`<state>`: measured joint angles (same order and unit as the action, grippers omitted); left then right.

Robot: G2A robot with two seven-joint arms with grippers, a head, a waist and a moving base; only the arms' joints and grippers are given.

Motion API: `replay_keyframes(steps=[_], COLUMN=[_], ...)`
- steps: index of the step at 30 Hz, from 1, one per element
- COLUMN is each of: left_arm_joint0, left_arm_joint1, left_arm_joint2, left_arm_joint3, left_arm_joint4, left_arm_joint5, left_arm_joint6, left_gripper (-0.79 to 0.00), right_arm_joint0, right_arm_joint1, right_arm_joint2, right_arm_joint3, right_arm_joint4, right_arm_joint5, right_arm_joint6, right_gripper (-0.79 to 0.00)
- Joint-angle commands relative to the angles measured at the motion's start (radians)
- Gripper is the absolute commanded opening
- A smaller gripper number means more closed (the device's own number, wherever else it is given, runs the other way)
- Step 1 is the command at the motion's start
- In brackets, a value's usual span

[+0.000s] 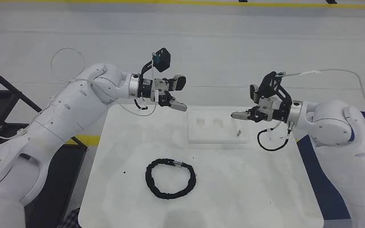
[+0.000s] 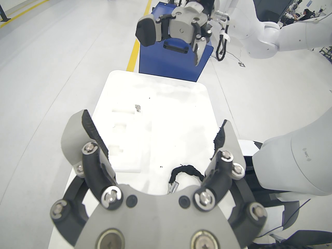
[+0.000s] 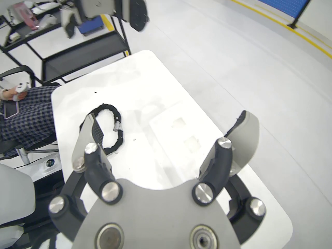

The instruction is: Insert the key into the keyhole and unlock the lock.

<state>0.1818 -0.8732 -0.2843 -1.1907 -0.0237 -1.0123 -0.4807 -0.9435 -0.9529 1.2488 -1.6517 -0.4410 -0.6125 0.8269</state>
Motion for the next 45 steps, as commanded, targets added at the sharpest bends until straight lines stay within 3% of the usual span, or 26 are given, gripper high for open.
replay_keyframes(steps=[1, 6, 8, 16, 29, 33, 45], left_arm_joint0=[0.000, 0.000, 0.000, 0.000, 0.000, 0.000, 0.000], left_arm_joint1=[0.000, 0.000, 0.000, 0.000, 0.000, 0.000, 0.000], left_arm_joint2=[0.000, 0.000, 0.000, 0.000, 0.000, 0.000, 0.000], left_arm_joint3=[0.000, 0.000, 0.000, 0.000, 0.000, 0.000, 0.000], left_arm_joint4=[0.000, 0.000, 0.000, 0.000, 0.000, 0.000, 0.000], left_arm_joint5=[0.000, 0.000, 0.000, 0.000, 0.000, 0.000, 0.000], left_arm_joint6=[0.000, 0.000, 0.000, 0.000, 0.000, 0.000, 0.000], left_gripper=[0.000, 0.000, 0.000, 0.000, 0.000, 0.000, 0.000], right_arm_joint0=[-0.005, -0.008, 0.002, 0.098, 0.256, 0.288, 0.288], right_arm_joint1=[-0.001, -0.010, -0.019, -0.058, -0.136, -0.156, -0.156], right_arm_joint2=[-0.012, -0.059, -0.088, -0.219, -0.378, -0.408, -0.408], right_arm_joint3=[0.014, 0.102, 0.158, 0.339, 0.559, 0.609, 0.609], right_arm_joint4=[-0.020, -0.056, -0.003, -0.011, 0.034, 0.048, 0.048], right_arm_joint5=[0.050, 0.166, 0.199, 0.385, 0.595, 0.624, 0.624], right_arm_joint6=[0.002, 0.002, 0.018, 0.082, 0.168, 0.182, 0.182], right_gripper=[0.000, 0.000, 0.000, 0.000, 0.000, 0.000, 0.000])
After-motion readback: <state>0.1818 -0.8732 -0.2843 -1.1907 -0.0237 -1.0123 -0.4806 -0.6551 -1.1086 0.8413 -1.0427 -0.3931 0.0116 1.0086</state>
